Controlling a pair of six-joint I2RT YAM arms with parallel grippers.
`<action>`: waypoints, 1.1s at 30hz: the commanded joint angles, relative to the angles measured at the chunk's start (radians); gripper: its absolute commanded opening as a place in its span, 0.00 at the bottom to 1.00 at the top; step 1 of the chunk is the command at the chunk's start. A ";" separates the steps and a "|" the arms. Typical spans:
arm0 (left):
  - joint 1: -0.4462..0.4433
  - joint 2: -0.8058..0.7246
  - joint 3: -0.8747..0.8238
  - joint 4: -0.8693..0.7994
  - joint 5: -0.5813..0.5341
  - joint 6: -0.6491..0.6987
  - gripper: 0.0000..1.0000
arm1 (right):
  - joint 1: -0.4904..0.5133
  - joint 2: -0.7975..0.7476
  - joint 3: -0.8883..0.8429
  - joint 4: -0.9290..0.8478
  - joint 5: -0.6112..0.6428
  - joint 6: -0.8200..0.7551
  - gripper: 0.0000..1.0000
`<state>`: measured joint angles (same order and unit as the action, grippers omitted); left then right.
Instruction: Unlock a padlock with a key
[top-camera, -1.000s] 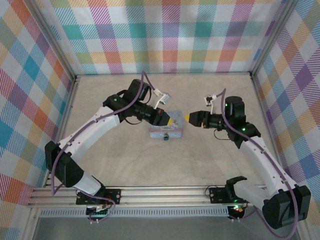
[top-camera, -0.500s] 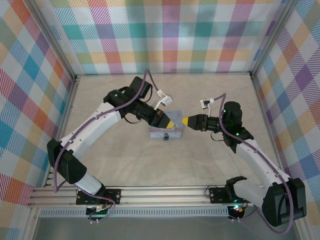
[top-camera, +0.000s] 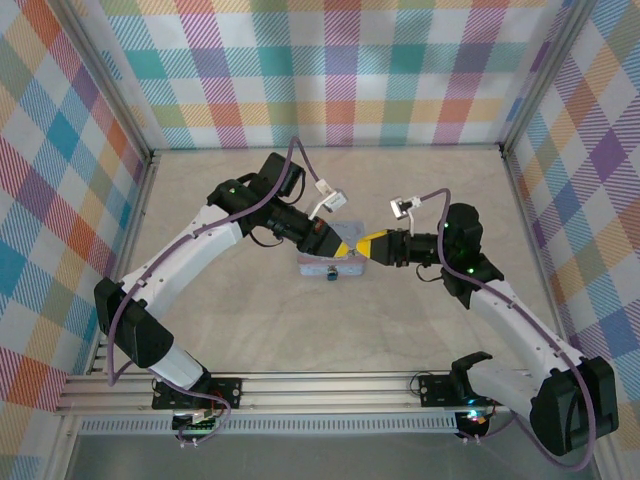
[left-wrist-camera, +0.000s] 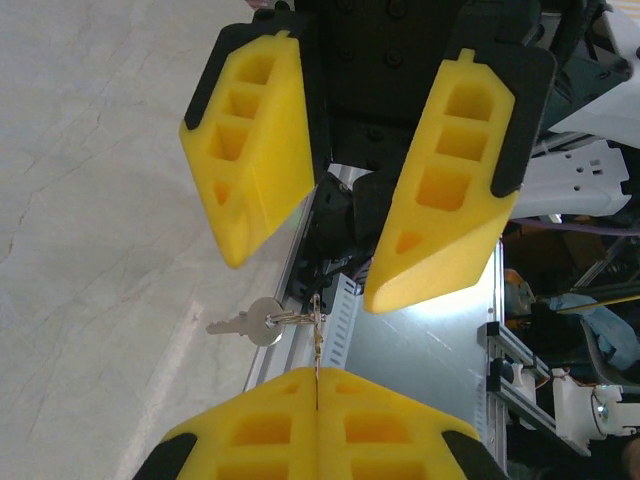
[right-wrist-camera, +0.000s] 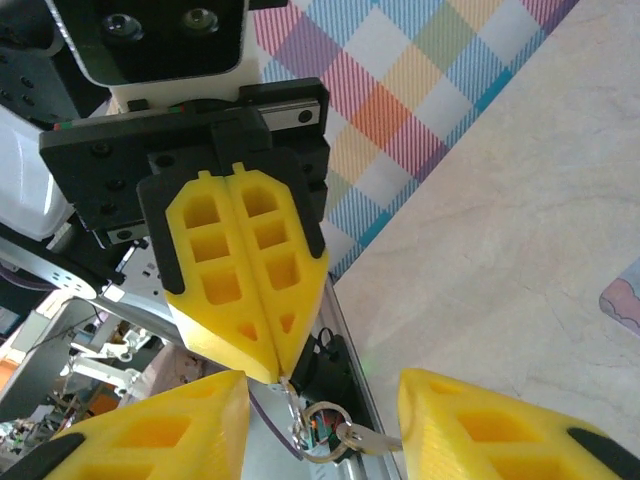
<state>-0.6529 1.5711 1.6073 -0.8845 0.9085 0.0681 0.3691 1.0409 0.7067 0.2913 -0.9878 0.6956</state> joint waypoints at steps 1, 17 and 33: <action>-0.007 0.000 0.002 0.022 0.030 -0.001 0.00 | 0.014 0.005 0.042 0.007 -0.040 -0.023 0.40; -0.007 0.001 -0.006 0.027 0.032 -0.002 0.00 | 0.048 0.019 0.097 -0.138 -0.052 -0.117 0.34; -0.007 -0.003 -0.014 0.024 0.047 0.007 0.00 | 0.048 0.011 0.137 -0.267 -0.063 -0.206 0.14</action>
<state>-0.6529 1.5711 1.6066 -0.8841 0.9333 0.0685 0.4122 1.0576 0.8062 0.0471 -1.0153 0.5301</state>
